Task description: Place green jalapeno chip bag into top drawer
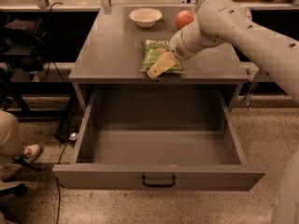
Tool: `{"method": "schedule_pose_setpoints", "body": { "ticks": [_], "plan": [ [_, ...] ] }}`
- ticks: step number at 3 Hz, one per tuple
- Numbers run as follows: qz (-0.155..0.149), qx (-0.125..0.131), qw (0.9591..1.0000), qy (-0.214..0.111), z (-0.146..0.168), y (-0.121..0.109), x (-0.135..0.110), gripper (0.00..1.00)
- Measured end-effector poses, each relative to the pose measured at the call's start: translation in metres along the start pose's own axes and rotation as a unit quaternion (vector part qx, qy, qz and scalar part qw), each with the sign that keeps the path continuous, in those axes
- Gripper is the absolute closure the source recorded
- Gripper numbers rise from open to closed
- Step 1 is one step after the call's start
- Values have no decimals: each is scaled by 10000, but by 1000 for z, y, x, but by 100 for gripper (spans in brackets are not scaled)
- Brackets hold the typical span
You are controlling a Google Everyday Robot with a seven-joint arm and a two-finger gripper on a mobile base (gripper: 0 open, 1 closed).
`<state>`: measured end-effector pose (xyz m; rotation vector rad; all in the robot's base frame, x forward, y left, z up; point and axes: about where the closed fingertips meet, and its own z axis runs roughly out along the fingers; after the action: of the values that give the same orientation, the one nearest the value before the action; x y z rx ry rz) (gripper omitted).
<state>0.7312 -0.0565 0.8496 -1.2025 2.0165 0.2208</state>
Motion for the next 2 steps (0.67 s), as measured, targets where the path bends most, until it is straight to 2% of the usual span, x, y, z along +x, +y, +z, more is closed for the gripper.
{"method": "schedule_pose_setpoints", "body": {
  "ticks": [1,2],
  "plan": [
    [148,20,9999,-78,5,-5,2,16],
    [254,88,9995,-167,2,-10,4,39]
  ]
}}
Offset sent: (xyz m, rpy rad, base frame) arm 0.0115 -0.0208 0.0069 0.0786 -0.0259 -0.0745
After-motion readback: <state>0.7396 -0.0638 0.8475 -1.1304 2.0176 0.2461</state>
